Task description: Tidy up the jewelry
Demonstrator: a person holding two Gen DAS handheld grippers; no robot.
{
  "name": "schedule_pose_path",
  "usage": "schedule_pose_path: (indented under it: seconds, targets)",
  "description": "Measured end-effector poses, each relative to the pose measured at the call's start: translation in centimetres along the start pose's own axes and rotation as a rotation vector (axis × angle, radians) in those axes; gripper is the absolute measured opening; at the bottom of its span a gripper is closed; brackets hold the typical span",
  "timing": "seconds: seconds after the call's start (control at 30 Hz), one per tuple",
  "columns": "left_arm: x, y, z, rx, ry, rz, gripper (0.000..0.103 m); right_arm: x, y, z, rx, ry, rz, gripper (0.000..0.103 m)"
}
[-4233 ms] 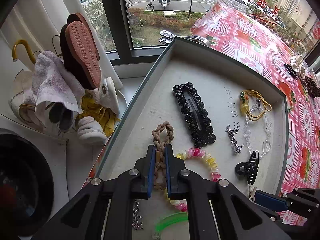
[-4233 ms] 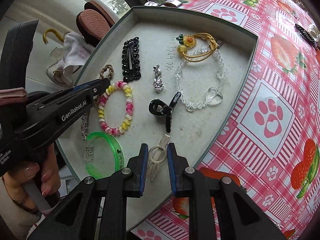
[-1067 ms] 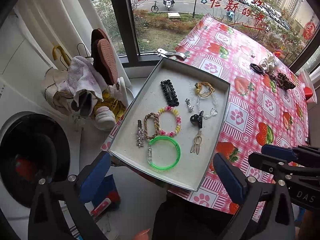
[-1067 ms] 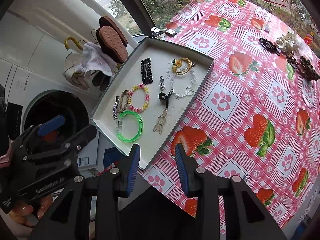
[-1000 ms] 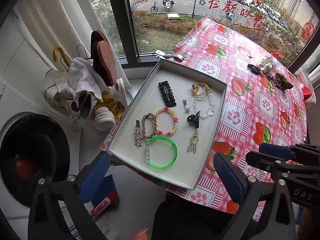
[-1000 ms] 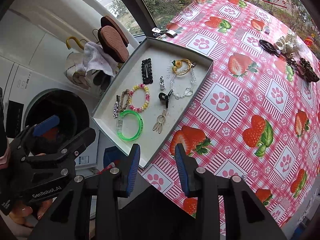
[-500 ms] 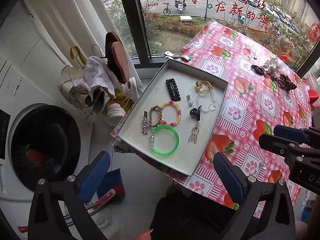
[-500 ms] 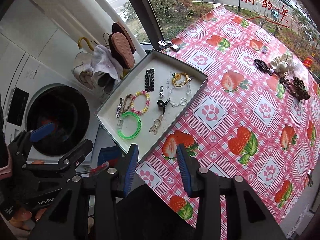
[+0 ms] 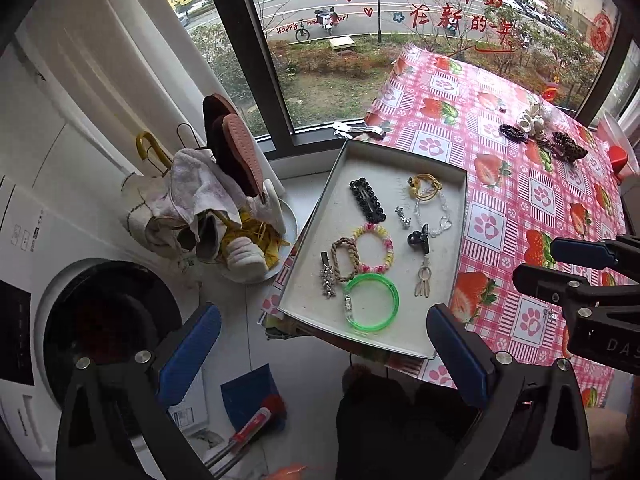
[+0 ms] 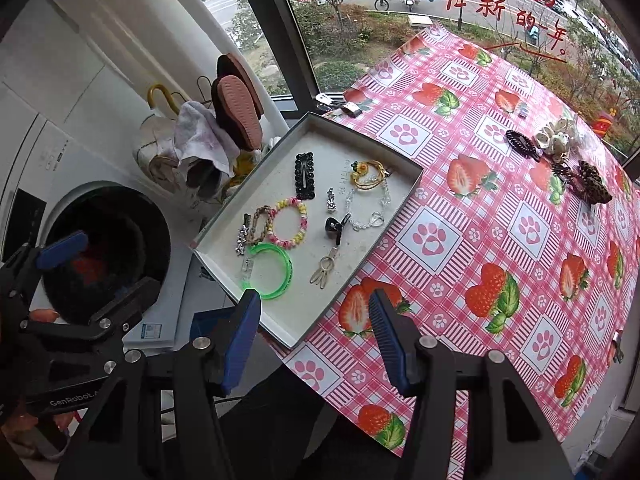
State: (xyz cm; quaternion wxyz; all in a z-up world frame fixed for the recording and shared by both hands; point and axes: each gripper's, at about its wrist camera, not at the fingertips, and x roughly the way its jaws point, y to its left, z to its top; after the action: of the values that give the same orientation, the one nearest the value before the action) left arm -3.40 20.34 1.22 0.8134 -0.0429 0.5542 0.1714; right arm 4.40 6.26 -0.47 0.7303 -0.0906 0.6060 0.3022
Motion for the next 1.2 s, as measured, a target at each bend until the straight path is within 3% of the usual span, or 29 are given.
schedule_pose_path:
  seconds: [0.07,0.1,0.17,0.63,0.97,1.2]
  targets:
    - [0.3,0.7,0.5,0.019,0.000,-0.021,0.103,0.1,0.7,0.4,0.009,-0.009,-0.018,0.066]
    - [0.5,1.0,0.7,0.027,0.004,-0.031,0.103,0.1,1.0,0.6,0.017,-0.016,-0.027,0.078]
    - [1.0,1.3,1.1,0.039,0.013,-0.048,0.103,-0.2,1.2,0.9,0.044,-0.030,-0.041,0.084]
    - [1.8,1.0,1.4,0.081,0.020,-0.109,0.103,-1.4,2.1,2.0,0.094,-0.071,-0.155,0.087]
    - [0.5,2.0,1.7,0.036,0.004,-0.075,0.103,-3.0,2.7,2.1,0.090,-0.131,-0.213,0.087]
    - [0.3,2.4,1.9,0.022,0.007,-0.071,0.103,-3.0,2.3,2.2,0.109,-0.101,-0.221,0.087]
